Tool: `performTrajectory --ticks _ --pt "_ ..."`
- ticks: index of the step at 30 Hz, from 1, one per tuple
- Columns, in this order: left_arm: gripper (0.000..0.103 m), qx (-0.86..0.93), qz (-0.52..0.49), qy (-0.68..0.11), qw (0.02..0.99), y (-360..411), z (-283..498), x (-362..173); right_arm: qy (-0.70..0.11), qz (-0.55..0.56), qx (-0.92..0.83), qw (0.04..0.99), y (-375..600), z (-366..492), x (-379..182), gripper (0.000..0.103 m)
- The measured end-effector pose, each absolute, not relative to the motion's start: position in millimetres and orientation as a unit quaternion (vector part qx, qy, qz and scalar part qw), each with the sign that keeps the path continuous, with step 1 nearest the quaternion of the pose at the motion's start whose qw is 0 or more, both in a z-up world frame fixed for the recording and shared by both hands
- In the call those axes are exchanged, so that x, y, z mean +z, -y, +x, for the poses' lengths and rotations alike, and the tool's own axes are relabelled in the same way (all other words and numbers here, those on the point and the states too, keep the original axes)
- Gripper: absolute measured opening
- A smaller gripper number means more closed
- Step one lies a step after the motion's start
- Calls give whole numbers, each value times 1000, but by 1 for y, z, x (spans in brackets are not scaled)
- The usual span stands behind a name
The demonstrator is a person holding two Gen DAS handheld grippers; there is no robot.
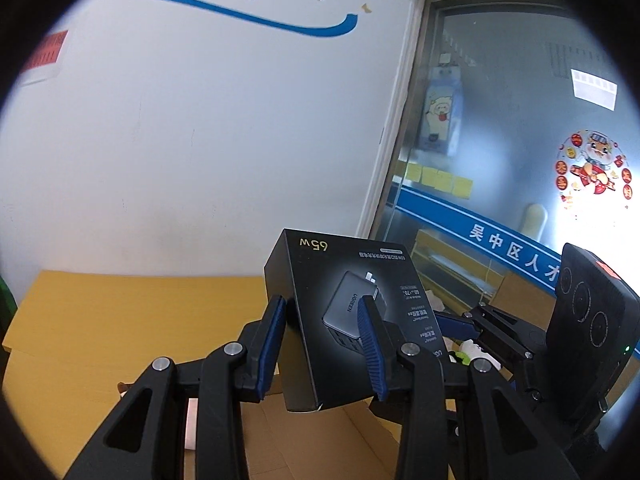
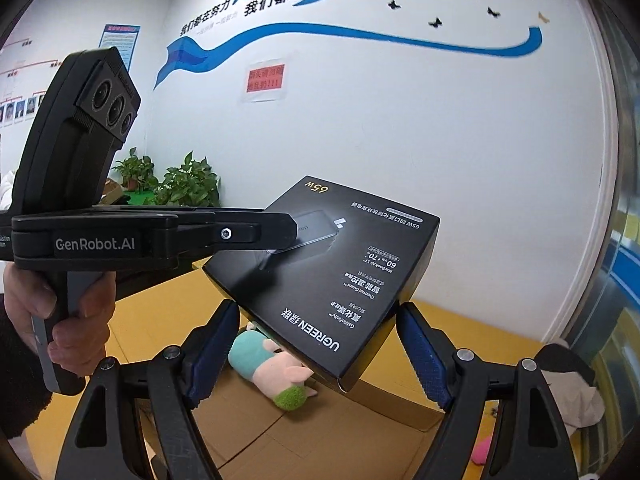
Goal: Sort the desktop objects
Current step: 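Lift the charger box with the left gripper and lower it into the box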
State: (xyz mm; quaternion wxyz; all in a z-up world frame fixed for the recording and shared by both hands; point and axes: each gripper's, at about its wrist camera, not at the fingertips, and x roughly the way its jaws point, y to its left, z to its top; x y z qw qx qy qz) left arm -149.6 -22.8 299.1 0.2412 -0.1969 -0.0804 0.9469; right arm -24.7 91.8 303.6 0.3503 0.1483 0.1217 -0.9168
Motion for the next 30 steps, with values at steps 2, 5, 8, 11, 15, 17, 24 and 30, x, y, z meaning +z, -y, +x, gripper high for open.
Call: performTrajectory --ticks 2,5,8,11,15,17,24,30 --pt "36 945 -215 80 235 22 -169 282 -117 162 -915 350 -87 -45 291 85" --pt "36 938 -245 78 231 22 -194 254 -114 190 -910 350 -78 -75 263 85" --pt "36 928 -285 86 226 24 -219 216 -100 225 -903 353 -75 -102 226 85" --pt "36 913 -328 99 224 23 -243 176 -85 260 -895 353 -74 -126 191 85" --pt "36 892 -379 113 220 19 -267 123 -67 306 -883 350 -75 -149 143 85" --pt "36 885 -401 106 213 14 -275 102 -59 331 -875 348 -75 -158 120 85" --pt "36 854 -472 96 197 -2 -299 41 -40 393 -859 324 -79 -187 71 78" --pt "27 846 -490 76 196 -17 -301 22 -44 433 -854 286 -99 -201 49 70"
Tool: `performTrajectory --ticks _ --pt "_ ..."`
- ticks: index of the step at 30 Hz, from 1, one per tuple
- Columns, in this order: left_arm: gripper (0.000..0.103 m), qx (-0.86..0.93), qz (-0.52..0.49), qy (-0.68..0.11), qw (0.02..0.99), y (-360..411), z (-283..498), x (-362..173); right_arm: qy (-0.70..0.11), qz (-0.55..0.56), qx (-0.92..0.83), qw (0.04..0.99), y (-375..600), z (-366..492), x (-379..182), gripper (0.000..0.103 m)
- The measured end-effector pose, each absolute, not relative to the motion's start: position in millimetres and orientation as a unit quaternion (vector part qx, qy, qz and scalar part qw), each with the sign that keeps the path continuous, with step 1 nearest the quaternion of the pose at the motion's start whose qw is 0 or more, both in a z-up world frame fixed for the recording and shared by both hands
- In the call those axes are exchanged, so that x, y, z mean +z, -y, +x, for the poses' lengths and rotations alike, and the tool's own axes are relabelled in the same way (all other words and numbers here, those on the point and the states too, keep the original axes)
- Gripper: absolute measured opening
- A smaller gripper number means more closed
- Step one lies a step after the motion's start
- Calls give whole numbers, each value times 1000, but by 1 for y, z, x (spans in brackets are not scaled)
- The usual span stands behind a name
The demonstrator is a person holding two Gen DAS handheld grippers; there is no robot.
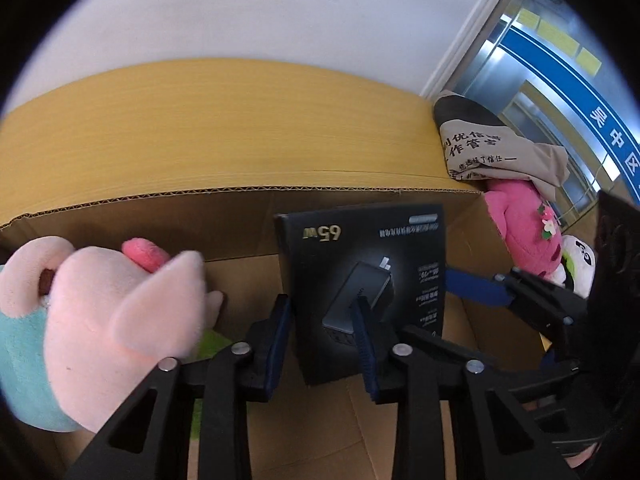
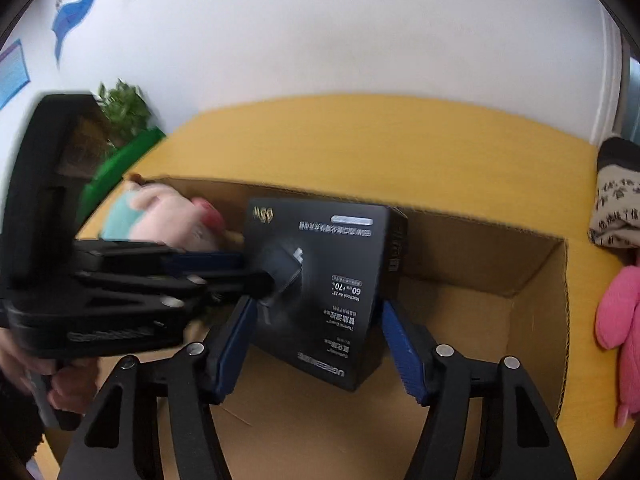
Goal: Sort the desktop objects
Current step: 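Lift the charger box with the left gripper and lower it into the box, then open the left gripper to release the charger box in the box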
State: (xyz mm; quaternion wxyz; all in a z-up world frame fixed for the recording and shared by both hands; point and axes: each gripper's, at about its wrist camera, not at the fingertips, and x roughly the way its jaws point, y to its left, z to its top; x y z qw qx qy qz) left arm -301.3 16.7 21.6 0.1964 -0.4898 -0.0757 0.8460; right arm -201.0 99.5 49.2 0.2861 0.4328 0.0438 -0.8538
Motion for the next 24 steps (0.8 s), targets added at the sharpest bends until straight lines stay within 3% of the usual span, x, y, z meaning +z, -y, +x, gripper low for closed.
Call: performTrajectory --ticks 10,11,13,14,15,17,19,24 --pt "25 846 -499 63 176 -20 -300 29 -32 452 -848 277 -105 -199 41 67" --pt "25 853 -490 62 170 -15 -295 37 -32 443 -854 270 -108 -200 48 70" --pt "25 871 -461 50 159 -2 -277 60 -33 427 -870 244 -123 -188 66 88" --pt "26 879 -446 44 162 2 -266 73 -31 421 -875 236 -132 -178 74 91" --pt "29 889 -425 37 165 12 -249 87 -26 416 -878 235 -141 -163 85 95" --pt "58 907 -389 25 160 30 -213 107 -7 408 -878 251 -162 -123 105 99" --pt "74 923 -354 18 150 57 -169 118 12 396 -878 269 -174 -81 115 103" --pt "77 922 -371 21 107 98 -92 85 24 397 -865 307 -176 3 96 103"
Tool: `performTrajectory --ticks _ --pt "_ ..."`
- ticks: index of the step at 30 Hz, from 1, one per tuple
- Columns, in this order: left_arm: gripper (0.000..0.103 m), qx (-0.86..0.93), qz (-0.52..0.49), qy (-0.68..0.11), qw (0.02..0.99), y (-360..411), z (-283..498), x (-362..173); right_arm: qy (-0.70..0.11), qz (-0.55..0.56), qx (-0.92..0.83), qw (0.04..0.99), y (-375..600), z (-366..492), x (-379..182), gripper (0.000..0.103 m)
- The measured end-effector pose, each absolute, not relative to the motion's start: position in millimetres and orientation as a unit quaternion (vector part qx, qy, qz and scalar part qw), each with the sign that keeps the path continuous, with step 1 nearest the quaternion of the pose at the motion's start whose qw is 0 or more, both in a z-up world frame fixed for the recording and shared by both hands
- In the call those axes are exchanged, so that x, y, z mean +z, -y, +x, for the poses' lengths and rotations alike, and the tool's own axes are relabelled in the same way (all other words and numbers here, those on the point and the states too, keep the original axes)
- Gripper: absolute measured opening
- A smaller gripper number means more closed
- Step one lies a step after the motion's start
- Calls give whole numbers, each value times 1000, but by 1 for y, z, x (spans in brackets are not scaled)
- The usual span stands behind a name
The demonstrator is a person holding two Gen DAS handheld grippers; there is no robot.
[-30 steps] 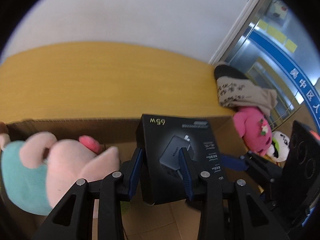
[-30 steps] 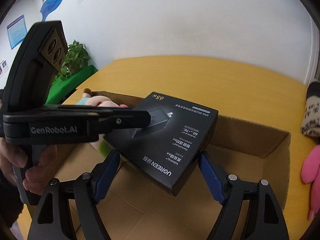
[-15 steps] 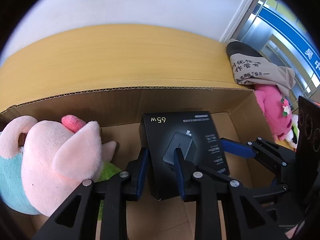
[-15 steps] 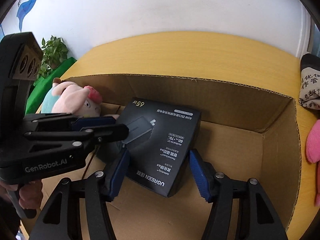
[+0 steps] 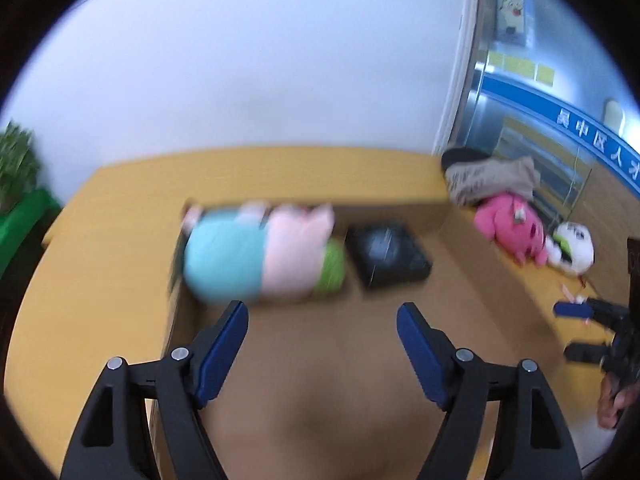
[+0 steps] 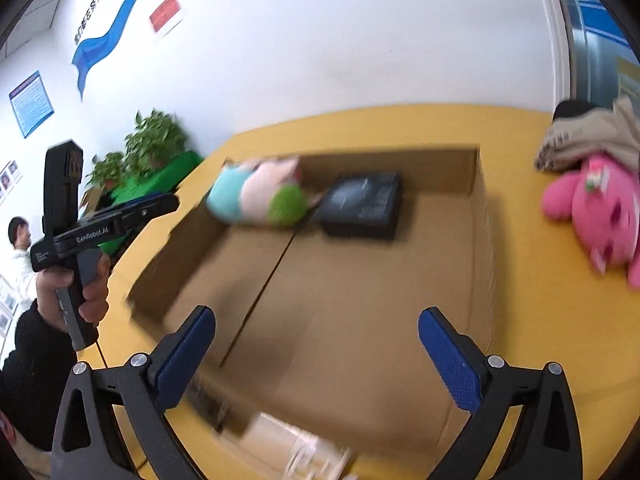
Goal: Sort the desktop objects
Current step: 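Open the left gripper to release the charger box in the box, then move the left gripper back toward the grey phone stand on the table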
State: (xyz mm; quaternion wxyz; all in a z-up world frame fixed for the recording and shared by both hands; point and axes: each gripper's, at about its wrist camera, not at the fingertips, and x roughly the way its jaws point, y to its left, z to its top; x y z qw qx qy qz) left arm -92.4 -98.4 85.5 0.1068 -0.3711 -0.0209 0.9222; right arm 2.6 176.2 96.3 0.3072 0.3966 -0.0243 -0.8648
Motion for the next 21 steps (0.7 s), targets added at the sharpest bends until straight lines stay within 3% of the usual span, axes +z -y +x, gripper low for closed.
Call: performTrajectory --ticks 8,15,19,21 --pt "73 902 -416 76 84 122 -37 37 2 441 -867 231 -201 12 49 100" --pt "73 908 -410 76 48 120 -13 41 -4 421 -883 206 -222 21 54 74" --pt "74 929 -361 81 26 116 8 68 -26 375 -904 203 -222 49 80 52" --pt "75 947 -315 63 18 105 23 87 -42 343 -917 200 -217 65 96 52"
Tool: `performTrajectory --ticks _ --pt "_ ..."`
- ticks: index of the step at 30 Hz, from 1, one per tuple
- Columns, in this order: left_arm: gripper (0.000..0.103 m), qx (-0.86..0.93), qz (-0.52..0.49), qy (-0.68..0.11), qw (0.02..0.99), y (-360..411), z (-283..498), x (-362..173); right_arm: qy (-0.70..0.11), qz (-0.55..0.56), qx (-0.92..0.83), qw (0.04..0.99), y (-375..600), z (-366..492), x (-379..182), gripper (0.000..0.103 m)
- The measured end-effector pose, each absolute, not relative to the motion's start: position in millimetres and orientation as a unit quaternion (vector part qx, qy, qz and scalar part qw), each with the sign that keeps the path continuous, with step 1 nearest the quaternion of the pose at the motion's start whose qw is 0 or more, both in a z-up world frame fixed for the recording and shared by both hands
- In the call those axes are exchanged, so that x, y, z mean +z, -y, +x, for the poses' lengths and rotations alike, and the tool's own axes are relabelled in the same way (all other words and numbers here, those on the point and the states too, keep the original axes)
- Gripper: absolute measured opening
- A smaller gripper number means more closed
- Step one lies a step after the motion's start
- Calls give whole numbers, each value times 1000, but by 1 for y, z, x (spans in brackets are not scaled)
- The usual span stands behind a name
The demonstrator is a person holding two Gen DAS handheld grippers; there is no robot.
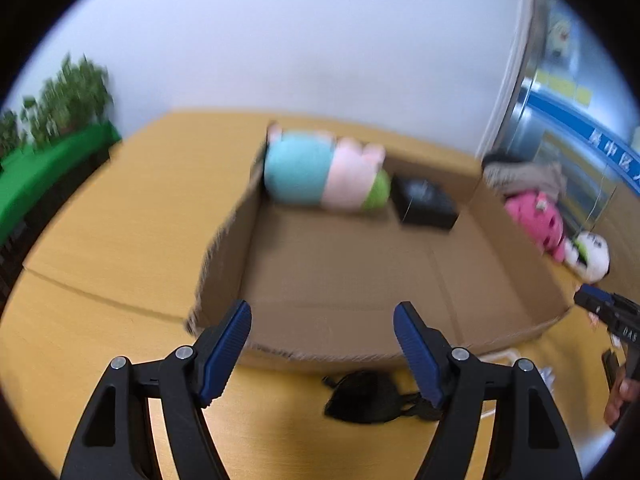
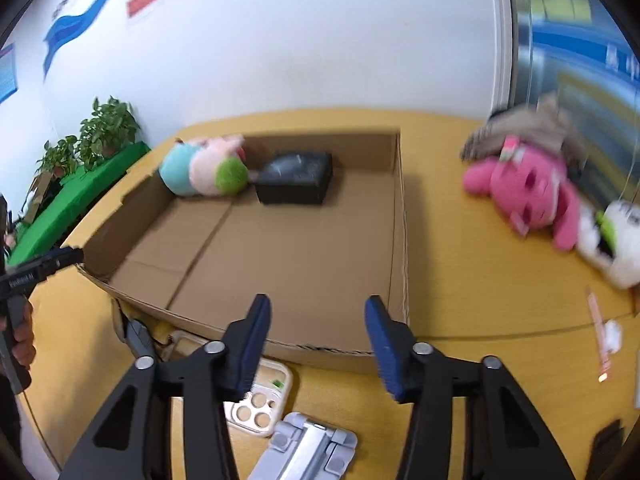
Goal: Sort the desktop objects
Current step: 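Move the left gripper back toward the grey phone stand on the table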
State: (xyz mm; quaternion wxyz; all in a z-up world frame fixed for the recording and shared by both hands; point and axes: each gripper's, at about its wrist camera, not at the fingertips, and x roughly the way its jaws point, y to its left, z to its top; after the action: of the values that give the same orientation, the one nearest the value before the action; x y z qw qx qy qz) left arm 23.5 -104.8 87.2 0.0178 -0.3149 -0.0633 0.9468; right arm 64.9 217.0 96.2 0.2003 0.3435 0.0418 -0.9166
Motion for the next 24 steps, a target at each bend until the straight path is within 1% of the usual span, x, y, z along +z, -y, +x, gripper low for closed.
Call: performTrajectory --ticks 1,2,3,4,5,6,7,8,9,11,12,13,15,16,17,18,19,22,23,24 --pt "77 953 -298 49 13 98 29 95 -51 323 -924 198 -213 75 105 52" --pt "77 958 -285 34 11 90 35 102 -58 305 -930 195 -209 84 114 57" --pt "77 961 -275 19 11 82 41 107 -61 293 -934 194 -207 91 119 83" --pt "77 963 -270 11 12 77 44 110 -61 279 -938 196 -203 99 125 102" --pt "74 963 -268 7 16 71 46 112 -61 268 -940 201 -200 106 130 103" --pt "65 962 -273 7 21 68 46 113 -65 260 -941 206 -196 112 133 103" --pt "24 959 -282 9 32 65 45 112 -74 251 -942 211 -190 117 134 103" --pt "5 955 -293 13 44 62 43 111 -86 244 -942 213 -184 122 134 103" --pt "3 951 -304 20 55 60 41 108 -96 235 -943 214 -178 127 134 100" --pt "3 951 -303 22 61 55 45 106 -101 228 -941 227 -171 132 134 73" --pt "3 953 -297 18 55 53 47 104 -99 230 -940 231 -169 133 134 43" --pt "6 955 -293 17 49 51 48 104 -98 236 -938 232 -167 132 132 30" --pt "40 954 -295 18 44 49 52 105 -96 246 -935 235 -164 131 131 30" --pt "77 954 -294 20 45 49 54 106 -95 250 -934 235 -163 130 130 42" --pt "85 957 -286 25 44 49 58 107 -94 254 -934 235 -162 130 129 58" --pt "85 962 -268 35 42 50 64 109 -91 256 -934 233 -162 131 128 97" --pt "85 964 -258 43 42 52 67 111 -88 253 -936 231 -162 133 128 101" --pt "84 965 -253 51 46 54 71 113 -86 242 -938 234 -164 138 131 101" --pt "73 965 -254 52 44 55 71 113 -89 240 -939 232 -164 140 131 99" --pt "55 964 -256 49 46 55 71 113 -90 240 -937 236 -163 140 131 86"
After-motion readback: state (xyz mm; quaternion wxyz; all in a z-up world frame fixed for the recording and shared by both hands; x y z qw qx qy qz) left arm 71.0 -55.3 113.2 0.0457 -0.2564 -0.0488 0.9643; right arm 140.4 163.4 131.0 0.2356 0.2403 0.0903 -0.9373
